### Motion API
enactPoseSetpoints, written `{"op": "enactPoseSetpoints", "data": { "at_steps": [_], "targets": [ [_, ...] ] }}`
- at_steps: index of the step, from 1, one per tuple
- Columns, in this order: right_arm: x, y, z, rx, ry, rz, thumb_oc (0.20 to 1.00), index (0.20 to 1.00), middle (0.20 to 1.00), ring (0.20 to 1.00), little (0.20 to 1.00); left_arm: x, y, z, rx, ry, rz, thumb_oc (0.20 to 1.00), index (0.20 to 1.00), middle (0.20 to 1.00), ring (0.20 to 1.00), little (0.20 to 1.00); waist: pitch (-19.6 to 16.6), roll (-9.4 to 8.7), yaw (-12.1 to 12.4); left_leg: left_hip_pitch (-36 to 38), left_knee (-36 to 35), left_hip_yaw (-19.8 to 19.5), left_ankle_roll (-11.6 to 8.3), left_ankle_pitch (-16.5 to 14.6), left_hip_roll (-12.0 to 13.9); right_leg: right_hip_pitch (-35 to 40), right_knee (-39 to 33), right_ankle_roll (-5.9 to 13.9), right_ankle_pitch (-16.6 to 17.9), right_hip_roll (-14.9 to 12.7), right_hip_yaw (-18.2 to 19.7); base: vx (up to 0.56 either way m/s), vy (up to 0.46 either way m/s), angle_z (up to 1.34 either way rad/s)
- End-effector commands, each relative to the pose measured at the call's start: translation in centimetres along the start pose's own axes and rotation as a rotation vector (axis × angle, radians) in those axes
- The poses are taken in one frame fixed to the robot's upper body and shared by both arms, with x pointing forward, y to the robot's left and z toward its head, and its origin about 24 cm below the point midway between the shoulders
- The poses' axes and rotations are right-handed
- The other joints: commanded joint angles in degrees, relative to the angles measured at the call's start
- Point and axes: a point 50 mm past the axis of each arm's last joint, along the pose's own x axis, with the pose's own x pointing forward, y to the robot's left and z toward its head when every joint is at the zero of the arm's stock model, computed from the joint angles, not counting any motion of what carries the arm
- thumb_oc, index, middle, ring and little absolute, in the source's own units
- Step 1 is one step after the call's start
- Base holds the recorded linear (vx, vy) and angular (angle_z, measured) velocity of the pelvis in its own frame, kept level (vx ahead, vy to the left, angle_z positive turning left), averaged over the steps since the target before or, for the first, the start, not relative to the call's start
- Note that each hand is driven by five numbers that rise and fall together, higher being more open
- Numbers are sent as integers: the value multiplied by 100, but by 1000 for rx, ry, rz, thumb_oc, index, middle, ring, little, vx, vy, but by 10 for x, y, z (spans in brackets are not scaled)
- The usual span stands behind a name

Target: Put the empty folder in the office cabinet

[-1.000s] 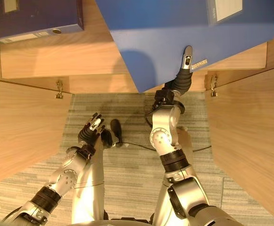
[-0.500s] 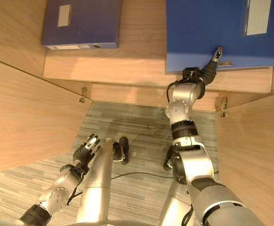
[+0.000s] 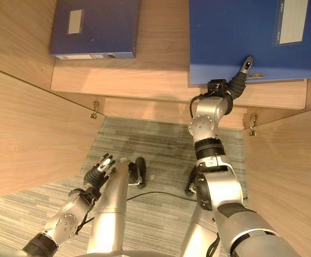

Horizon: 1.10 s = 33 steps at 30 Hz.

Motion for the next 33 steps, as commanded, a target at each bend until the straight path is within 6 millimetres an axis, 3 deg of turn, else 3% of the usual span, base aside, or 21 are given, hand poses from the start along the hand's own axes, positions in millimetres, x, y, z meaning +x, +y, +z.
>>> {"op": "enactPoseSetpoints", "data": {
  "at_steps": [1,9,24,25,33],
  "targets": [
    [-3,64,19,68,-72,230,200,200,200,200,200,-12,15,7,37,-16,15,1000,1000,1000,1000,1000,30,65,84,85,-486,-254,70,93,-62,436,-477,227,20,-100,-98,0,0,0],
    [-5,105,29,89,-96,318,200,200,200,200,200,-21,30,4,57,9,59,1000,1000,1000,1000,1000,-24,49,244,140,-572,-302,40,148,-63,538,-556,253,41,-128,-194,0,0,0],
    [-14,120,27,96,-84,392,203,203,203,203,203,-26,42,1,76,37,84,1000,1000,1000,1000,1000,-60,39,344,503,-1097,-243,-37,318,-114,937,-982,326,109,-168,-292,3,3,2],
    [-14,118,25,91,-69,408,1000,1000,1000,1000,1000,-27,45,1,75,38,91,1000,1000,1000,1000,1000,-54,38,348,530,-1122,-238,-43,333,-112,967,-1010,337,123,-171,-296,0,0,0],
    [-7,104,11,62,21,429,1000,1000,1000,1000,1000,-30,48,-4,59,63,89,1000,1000,1000,1000,1000,-50,-10,329,664,-1252,-165,-71,376,-103,1063,-1148,365,193,-186,-282,0,0,0]
  ]
}}
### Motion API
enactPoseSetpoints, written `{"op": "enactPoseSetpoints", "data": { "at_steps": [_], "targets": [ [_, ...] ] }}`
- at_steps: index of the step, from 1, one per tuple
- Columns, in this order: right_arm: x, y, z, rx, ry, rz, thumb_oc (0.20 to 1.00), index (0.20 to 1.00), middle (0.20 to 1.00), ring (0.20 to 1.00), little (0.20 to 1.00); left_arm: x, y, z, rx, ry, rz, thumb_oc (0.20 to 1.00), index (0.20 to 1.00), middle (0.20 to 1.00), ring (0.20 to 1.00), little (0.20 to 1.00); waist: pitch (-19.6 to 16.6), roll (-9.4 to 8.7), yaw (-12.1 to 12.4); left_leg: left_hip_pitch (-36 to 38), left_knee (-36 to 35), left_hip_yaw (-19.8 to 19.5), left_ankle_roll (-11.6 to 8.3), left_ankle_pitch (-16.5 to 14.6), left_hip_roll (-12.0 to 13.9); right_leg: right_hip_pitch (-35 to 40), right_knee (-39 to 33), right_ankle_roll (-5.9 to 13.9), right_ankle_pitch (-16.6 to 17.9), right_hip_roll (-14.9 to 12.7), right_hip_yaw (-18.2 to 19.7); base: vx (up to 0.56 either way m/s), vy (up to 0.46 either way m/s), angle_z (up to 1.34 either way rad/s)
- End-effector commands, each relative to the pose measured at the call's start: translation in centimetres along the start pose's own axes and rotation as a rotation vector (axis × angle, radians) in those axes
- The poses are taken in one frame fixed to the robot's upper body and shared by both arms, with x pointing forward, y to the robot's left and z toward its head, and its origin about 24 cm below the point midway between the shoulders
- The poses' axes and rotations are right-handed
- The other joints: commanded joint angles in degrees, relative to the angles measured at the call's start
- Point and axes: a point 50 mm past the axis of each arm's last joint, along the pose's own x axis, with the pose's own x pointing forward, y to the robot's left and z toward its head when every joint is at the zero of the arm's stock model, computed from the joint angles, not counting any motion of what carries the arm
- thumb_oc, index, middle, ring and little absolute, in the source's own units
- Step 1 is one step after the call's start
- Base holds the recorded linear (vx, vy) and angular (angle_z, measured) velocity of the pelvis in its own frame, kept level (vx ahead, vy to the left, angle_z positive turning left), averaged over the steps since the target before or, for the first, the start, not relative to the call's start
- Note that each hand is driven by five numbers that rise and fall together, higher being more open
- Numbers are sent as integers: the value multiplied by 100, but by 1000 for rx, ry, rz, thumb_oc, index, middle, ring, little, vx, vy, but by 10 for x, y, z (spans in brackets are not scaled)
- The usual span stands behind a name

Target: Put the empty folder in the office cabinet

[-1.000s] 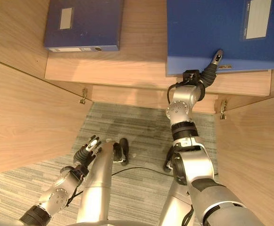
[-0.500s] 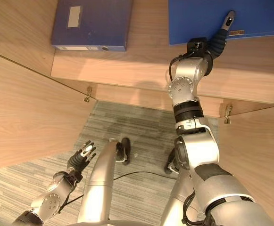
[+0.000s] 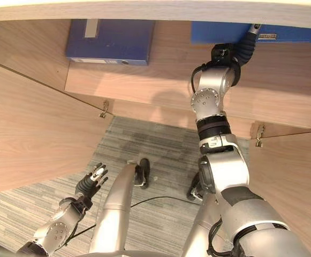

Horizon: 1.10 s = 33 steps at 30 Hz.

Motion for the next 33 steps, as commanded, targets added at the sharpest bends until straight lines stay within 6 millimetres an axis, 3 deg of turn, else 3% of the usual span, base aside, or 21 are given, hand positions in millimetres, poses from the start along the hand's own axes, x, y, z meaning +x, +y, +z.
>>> {"op": "enactPoseSetpoints", "data": {
  "at_steps": [1,11,13,16,20,25,26,30,32,33],
  "targets": [
    [-2,33,2,-30,2,196,1000,1000,1000,1000,1000,-12,19,3,17,-1,42,1000,1000,1000,1000,1000,-52,-18,24,134,-665,-95,84,260,-23,438,-666,313,192,-144,-19,0,0,0],
    [-14,21,-20,-65,102,216,1000,1000,1000,1000,1000,-13,21,2,2,2,61,1000,1000,1000,1000,1000,9,-26,-31,88,-547,-56,113,220,6,343,-629,292,226,-112,54,0,0,0],
    [-17,18,-29,-178,155,262,1000,1000,1000,1000,1000,-12,22,1,4,9,64,1000,1000,1000,1000,1000,52,-51,-51,9,-475,-46,126,218,27,250,-578,269,244,-100,82,-36,-12,-1],
    [-18,10,-33,-412,230,398,1000,1000,1000,1000,1000,-14,24,4,25,10,49,1000,1000,1000,1000,1000,92,-88,-81,-1,-497,-32,116,261,49,223,-600,245,289,-99,74,-23,-13,-1],
    [-12,-1,-24,-870,307,630,1000,1000,1000,1000,1000,-20,32,11,73,8,21,1000,1000,1000,1000,1000,124,-149,-131,-59,-510,-37,76,333,104,170,-632,237,350,-85,43,-34,-23,-1],
    [-13,1,-11,-1220,423,922,1000,1000,1000,1000,1000,-29,37,12,114,39,-32,1000,1000,1000,1000,1000,121,-217,-174,-121,-474,-75,16,369,174,118,-680,271,408,-89,7,-5,-6,-1],
    [-13,2,-11,-1220,423,923,1000,1000,1000,1000,1000,-29,37,12,113,39,-32,1000,1000,1000,1000,1000,122,-211,-174,-122,-474,-76,16,369,175,119,-681,271,409,-88,6,-25,-32,-3],
    [-17,3,-2,-1738,525,1204,1000,1000,1000,1000,1000,-36,42,15,165,77,-94,1000,1000,1000,1000,1000,40,-274,-195,-148,-532,-116,-59,430,234,103,-756,315,436,-104,-61,-17,-22,-6],
    [-18,3,-1,-1765,530,1226,1000,1000,1000,1000,1000,-36,43,16,171,78,-97,1000,1000,1000,1000,1000,23,-268,-205,-152,-559,-122,-66,446,237,109,-777,318,439,-104,-73,0,0,0],
    [-15,3,5,-1881,512,1255,1000,1000,1000,1000,1000,-38,45,15,176,89,-99,1000,1000,1000,1000,1000,-19,-277,-198,-151,-635,-123,-82,483,231,113,-830,335,453,-120,-92,0,0,0]
  ]
}}
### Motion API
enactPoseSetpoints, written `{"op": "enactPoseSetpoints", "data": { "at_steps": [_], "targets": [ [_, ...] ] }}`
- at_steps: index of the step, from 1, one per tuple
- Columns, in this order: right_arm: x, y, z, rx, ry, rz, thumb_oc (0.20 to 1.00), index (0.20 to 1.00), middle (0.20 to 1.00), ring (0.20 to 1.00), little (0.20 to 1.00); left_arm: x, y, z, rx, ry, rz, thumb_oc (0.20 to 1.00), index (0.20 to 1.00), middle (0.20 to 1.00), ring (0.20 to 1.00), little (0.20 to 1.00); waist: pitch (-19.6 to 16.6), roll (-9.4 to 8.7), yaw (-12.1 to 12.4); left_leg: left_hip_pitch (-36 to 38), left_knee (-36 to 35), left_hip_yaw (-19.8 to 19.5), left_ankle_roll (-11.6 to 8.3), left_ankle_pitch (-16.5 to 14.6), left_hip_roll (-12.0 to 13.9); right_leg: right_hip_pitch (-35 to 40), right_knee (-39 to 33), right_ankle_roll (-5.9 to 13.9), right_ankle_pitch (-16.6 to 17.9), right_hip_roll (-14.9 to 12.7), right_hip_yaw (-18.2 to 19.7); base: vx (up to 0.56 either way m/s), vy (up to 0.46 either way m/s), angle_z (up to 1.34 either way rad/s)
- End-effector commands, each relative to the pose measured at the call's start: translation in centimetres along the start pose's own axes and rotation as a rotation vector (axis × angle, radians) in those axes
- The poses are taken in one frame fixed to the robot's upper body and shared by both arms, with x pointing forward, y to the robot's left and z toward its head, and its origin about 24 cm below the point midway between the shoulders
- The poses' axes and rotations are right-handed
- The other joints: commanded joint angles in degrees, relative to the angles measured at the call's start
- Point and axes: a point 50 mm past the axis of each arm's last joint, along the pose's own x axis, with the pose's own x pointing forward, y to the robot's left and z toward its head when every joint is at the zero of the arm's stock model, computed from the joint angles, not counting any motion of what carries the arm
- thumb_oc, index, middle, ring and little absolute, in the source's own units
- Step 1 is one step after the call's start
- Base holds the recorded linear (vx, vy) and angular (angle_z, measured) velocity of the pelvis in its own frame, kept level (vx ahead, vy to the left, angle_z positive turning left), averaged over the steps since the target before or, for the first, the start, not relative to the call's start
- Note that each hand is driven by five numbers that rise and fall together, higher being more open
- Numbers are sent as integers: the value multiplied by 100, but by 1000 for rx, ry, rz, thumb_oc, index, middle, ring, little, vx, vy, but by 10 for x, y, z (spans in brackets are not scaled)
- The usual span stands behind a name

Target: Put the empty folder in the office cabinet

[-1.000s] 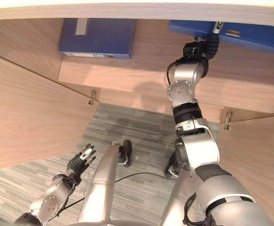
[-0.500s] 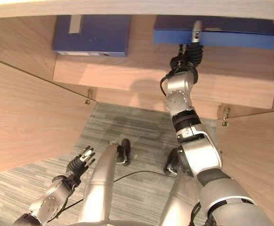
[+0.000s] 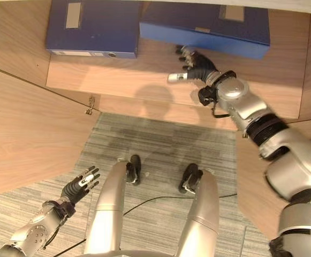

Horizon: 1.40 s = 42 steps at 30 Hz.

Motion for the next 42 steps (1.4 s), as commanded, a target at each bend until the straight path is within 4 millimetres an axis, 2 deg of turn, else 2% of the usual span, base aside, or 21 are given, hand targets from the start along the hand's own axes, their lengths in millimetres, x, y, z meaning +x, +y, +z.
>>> {"op": "enactPoseSetpoints", "data": {
  "at_steps": [1,4,7,15,18,21,25,27,30,33,36,40,42],
  "targets": [
    [-3,-10,20,-206,-36,26,1000,1000,1000,1000,1000,-17,12,-10,22,28,19,1000,1000,1000,1000,1000,-205,45,124,-16,-731,-174,-91,488,138,233,-746,275,316,-211,-130,0,0,0],
    [-5,-15,23,-310,-15,21,1000,1000,1000,1000,1000,-19,14,-11,20,28,31,1000,1000,1000,1000,1000,-230,36,112,-9,-815,-186,-96,523,139,244,-801,284,334,-207,-154,0,0,0],
    [-7,-31,31,-443,18,-23,1000,1000,1000,1000,1000,-21,18,-13,18,27,59,1000,1000,1000,1000,1000,-263,18,121,-12,-915,-195,-97,575,139,256,-877,285,352,-204,-188,-5,-10,0],
    [-8,-49,46,-593,66,-65,1000,1000,1000,1000,1000,-22,20,-16,11,31,85,1000,1000,1000,1000,1000,-281,8,114,-52,-957,-217,-91,590,111,236,-923,272,367,-197,-179,0,0,0],
    [-7,-48,46,-594,68,-62,1000,1000,1000,1000,1000,-22,20,-17,9,31,88,1000,1000,1000,1000,1000,-281,11,111,-63,-950,-219,-89,588,110,226,-919,268,371,-197,-175,0,0,0],
    [-5,-38,43,-587,66,-13,1000,1000,1000,1000,1000,-19,18,-18,2,26,90,1000,1000,1000,1000,1000,-268,8,103,-74,-940,-214,-79,585,109,214,-919,254,372,-194,-170,0,0,0],
    [1,-30,27,-690,168,40,1000,1000,1000,1000,1000,-16,17,-13,21,15,84,1000,1000,1000,1000,1000,-238,25,136,-87,-974,-223,-71,588,95,210,-943,247,378,-191,-174,0,0,0],
    [8,-35,24,-814,231,-39,1000,1000,1000,1000,1000,-13,17,-10,26,-2,104,1000,1000,1000,1000,1000,-213,60,160,-102,-995,-218,-59,591,77,210,-974,251,391,-187,-179,0,0,0],
    [14,-36,20,-853,253,-105,1000,1000,1000,1000,1000,-11,16,-10,19,-12,121,1000,1000,1000,1000,1000,-199,73,162,-107,-1004,-206,-47,597,74,209,-992,254,410,-173,-169,0,0,0],
    [19,-38,24,-961,230,-279,1000,1000,1000,1000,1000,-5,14,-12,-18,-35,157,1000,1000,1000,1000,1000,-174,115,138,-124,-1019,-169,-31,578,58,190,-1015,255,414,-143,-151,0,0,0],
    [14,-42,13,-1094,237,-482,1000,1000,1000,1000,1000,6,10,-4,-41,-96,173,1000,1000,1000,1000,1000,-157,142,116,-34,-1186,-138,-13,638,41,264,-1133,270,479,-125,-158,-16,13,-2],
    [14,-41,10,-1117,239,-518,1000,1000,1000,1000,1000,10,11,2,-32,-115,172,1000,1000,1000,1000,1000,-109,112,108,202,-1410,-115,-23,710,52,479,-1331,304,570,-92,-188,-35,-2,-3],
    [22,-25,3,-1060,233,-467,1000,1000,1000,1000,1000,10,15,7,-5,-122,174,1000,1000,1000,1000,1000,-99,96,78,545,-1717,-69,-41,802,66,805,-1618,369,707,-41,-244,-40,0,-6]
  ]
}}
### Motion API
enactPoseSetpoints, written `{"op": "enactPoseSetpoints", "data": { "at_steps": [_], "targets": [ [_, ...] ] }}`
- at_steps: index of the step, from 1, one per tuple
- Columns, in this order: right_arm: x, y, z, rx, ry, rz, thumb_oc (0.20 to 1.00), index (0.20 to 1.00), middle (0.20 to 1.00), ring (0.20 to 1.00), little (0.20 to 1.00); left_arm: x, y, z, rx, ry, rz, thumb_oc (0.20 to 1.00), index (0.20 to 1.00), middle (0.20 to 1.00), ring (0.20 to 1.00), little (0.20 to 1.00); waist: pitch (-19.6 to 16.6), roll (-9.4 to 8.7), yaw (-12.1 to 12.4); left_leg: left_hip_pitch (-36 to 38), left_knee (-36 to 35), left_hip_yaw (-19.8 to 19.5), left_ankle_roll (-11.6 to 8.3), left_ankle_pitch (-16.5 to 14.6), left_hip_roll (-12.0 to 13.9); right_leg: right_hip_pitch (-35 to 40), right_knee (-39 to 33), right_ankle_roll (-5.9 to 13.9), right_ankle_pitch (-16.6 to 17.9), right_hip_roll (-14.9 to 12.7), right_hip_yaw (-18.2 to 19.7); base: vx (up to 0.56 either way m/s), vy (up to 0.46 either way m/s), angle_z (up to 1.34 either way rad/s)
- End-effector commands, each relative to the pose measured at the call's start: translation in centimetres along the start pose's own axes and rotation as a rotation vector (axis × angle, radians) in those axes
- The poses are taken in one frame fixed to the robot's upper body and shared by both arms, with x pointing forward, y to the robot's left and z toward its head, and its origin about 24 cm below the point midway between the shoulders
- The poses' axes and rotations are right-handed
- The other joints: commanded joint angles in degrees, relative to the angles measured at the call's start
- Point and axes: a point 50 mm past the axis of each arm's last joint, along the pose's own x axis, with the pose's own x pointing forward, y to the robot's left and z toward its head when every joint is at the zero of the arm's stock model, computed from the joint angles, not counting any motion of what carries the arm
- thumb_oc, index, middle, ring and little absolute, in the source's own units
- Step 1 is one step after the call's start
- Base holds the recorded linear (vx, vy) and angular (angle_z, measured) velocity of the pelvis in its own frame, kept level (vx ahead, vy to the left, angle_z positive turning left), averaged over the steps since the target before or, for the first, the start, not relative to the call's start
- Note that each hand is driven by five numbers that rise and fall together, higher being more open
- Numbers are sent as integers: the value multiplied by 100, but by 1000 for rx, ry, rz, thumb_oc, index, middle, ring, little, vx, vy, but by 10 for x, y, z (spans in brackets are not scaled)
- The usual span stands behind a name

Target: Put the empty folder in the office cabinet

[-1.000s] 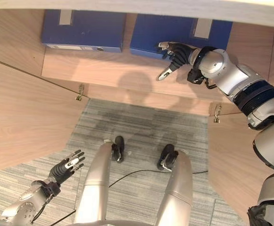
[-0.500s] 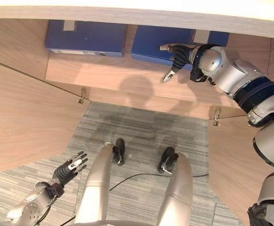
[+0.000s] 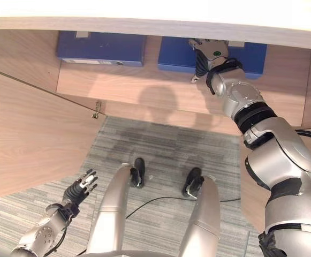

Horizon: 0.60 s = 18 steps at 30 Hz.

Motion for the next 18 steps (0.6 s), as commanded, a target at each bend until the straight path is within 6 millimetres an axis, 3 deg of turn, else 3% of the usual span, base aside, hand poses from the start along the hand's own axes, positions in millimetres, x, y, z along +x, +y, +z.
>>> {"op": "enactPoseSetpoints", "data": {
  "at_steps": [1,5,7,11,18],
  "targets": [
    [2,0,4,-9,3,-30,1000,1000,1000,1000,1000,-5,14,16,77,-55,16,1000,1000,1000,1000,1000,252,24,-109,649,-1290,-194,-91,681,63,892,-1106,331,521,-108,-227,-16,8,-5],
    [-3,24,15,55,-9,69,1000,1000,1000,1000,1000,-8,20,15,111,-28,14,1000,1000,1000,1000,1000,232,15,-149,1132,-1658,-180,-119,785,19,1362,-1478,393,681,-57,-273,-2,3,0],
    [-4,37,30,83,-39,129,1000,1000,1000,1000,1000,-12,28,4,120,24,43,1000,1000,1000,1000,1000,182,33,-155,1566,-1978,-182,-123,840,-33,1788,-1803,433,785,-11,-300,10,-2,3],
    [-10,55,34,21,-53,156,1000,1000,1000,1000,1000,-15,33,-9,116,74,57,1000,1000,1000,1000,1000,191,64,-190,2084,-2229,-182,-130,901,-73,2323,-2143,481,899,19,-326,6,6,-2],
    [-15,61,40,20,-70,135,1000,1000,1000,1000,1000,-16,37,-23,117,119,85,1000,1000,1000,1000,1000,255,63,-230,3020,-2818,-190,-154,1031,-125,3330,-2863,552,1085,129,-398,7,-8,-3]
  ]
}}
